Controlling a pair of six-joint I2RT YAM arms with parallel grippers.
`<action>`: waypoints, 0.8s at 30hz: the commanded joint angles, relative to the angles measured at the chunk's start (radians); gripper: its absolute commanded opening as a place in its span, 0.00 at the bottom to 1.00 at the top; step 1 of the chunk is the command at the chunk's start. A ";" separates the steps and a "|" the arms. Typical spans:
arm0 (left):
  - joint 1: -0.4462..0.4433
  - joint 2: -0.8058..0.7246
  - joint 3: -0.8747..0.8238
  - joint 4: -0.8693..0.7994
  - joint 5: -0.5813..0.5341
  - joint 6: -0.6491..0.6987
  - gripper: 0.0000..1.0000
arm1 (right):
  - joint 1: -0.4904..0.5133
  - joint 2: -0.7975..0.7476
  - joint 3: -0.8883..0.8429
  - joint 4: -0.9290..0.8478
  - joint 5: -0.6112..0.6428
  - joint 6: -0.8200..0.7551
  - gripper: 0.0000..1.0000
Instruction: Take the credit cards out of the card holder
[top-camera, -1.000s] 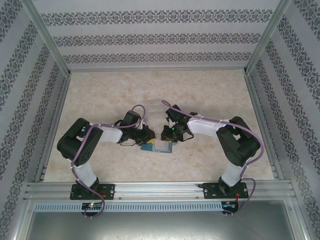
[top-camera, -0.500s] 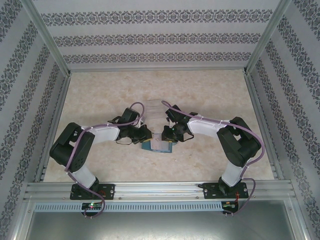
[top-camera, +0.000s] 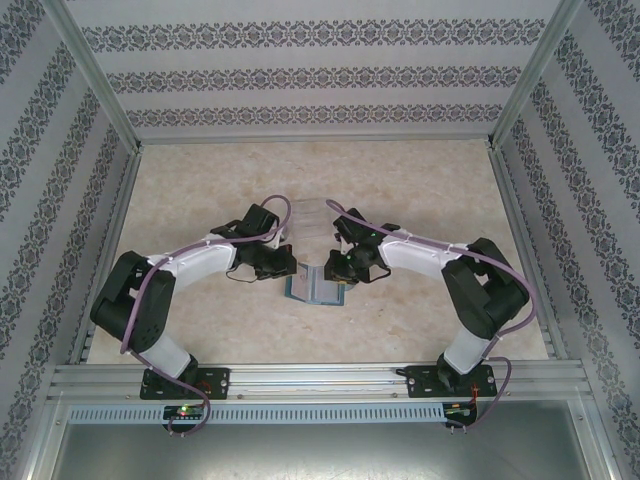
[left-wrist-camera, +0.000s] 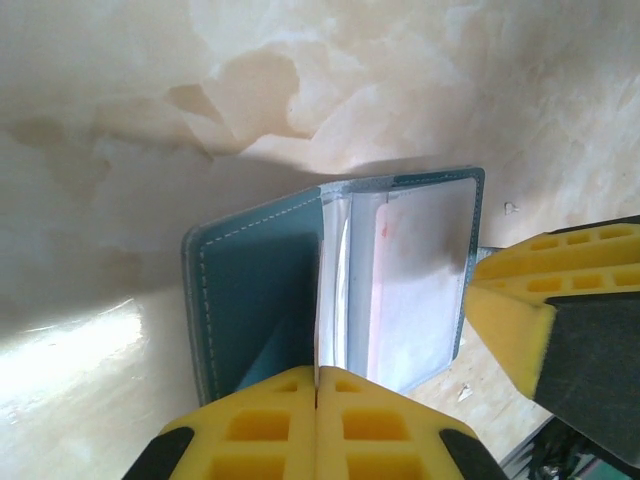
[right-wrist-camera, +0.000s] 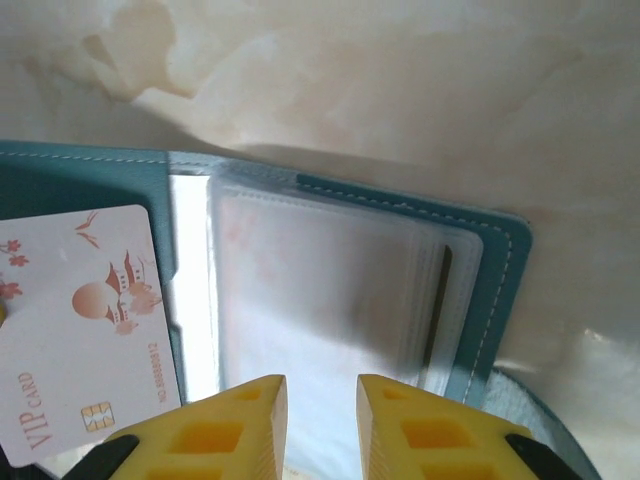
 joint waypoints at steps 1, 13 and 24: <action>0.011 -0.034 0.043 -0.100 -0.038 0.089 0.04 | -0.016 -0.053 0.013 -0.026 0.016 -0.011 0.28; 0.012 -0.071 0.131 -0.214 -0.083 0.268 0.03 | -0.074 -0.134 0.010 -0.047 0.024 -0.038 0.30; 0.016 -0.111 0.235 -0.291 -0.185 0.506 0.01 | -0.132 -0.167 0.023 -0.075 0.024 -0.081 0.30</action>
